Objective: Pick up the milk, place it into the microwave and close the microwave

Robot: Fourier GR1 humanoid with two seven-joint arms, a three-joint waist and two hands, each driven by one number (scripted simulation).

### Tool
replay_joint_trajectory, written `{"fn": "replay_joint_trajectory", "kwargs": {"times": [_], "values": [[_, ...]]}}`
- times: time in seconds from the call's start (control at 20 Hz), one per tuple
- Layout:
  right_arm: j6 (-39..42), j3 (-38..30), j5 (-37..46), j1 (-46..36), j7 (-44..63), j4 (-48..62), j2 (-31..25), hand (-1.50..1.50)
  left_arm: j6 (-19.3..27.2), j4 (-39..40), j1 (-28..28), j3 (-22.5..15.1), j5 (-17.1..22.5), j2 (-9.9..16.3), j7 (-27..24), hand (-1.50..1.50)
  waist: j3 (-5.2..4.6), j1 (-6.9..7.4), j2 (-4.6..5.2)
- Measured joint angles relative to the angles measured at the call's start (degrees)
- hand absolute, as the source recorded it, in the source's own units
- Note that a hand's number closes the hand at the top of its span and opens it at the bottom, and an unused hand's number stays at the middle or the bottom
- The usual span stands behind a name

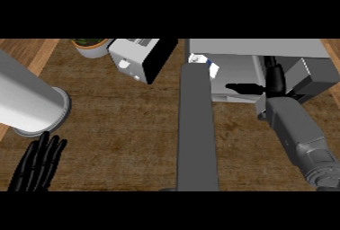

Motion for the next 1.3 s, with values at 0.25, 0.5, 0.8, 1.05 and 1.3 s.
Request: {"fn": "replay_joint_trajectory", "kwargs": {"times": [0.25, 0.5, 0.8, 1.05, 1.3], "values": [[3.0, 0.3, -0.7, 4.4, -1.3, -1.3, 2.1, -1.5, 1.3, -0.7, 1.3, -2.5, -1.5, -0.4, -0.3, -1.5, -0.05, -0.64, -0.43], [5.0, 1.1, -1.0, 9.7, -2.3, -2.7, 4.3, -1.5, 1.9, 0.5, 0.9, -2.1, -1.1, -0.3, -0.8, -1.5, 0.01, -1.39, -0.64], [8.8, 1.0, -2.9, 17.2, -4.5, -5.1, 6.3, -1.5, 1.3, 1.4, 0.1, -2.4, -0.7, 0.2, -0.1, -1.5, 0.36, -2.03, -0.32], [12.3, 1.0, -4.7, 24.1, -7.3, -7.9, 7.5, -1.5, -1.4, 2.3, -0.9, -3.7, 0.8, 1.6, 0.2, -1.5, 0.45, -2.34, -0.21], [18.0, 2.5, -5.5, 30.6, -9.4, -11.1, 8.7, -1.5, -4.8, 4.5, -3.4, -6.1, 1.7, 3.2, 1.9, 1.5, 0.47, -2.74, -0.21]]}}
